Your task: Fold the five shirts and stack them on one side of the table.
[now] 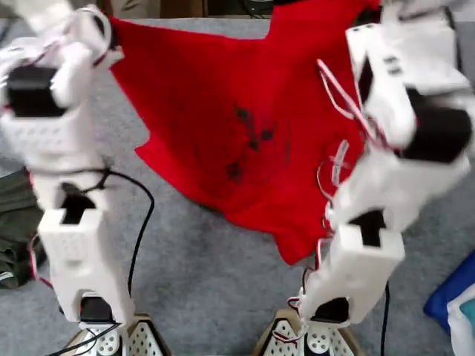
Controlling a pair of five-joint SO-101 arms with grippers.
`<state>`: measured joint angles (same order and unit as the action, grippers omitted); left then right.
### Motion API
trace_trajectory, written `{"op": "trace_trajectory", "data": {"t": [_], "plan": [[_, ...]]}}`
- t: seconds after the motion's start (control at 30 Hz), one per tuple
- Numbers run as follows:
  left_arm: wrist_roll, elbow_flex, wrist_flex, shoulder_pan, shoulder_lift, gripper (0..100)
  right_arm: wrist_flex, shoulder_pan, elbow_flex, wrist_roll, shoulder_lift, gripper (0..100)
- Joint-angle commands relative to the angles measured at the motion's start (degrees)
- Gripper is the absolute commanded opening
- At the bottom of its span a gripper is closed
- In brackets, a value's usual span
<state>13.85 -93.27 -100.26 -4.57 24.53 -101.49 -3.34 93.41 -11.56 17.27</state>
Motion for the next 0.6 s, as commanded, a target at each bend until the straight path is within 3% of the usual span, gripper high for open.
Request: {"op": "trace_trajectory", "data": {"t": [0.0,0.17,0.57], "plan": [[-2.6,-2.1,-0.7,-1.1,-10.7,2,-0.6,-1.3,1.5,0.3,-9.6,0.4],[-4.8,4.3,-0.7,-1.0,-24.0,2,-0.5,-3.1,1.5,0.1,-17.2,0.4],[-12.0,34.9,-0.5,-0.6,-58.1,2,-0.5,-5.9,1.5,0.0,-24.5,0.5]]}}
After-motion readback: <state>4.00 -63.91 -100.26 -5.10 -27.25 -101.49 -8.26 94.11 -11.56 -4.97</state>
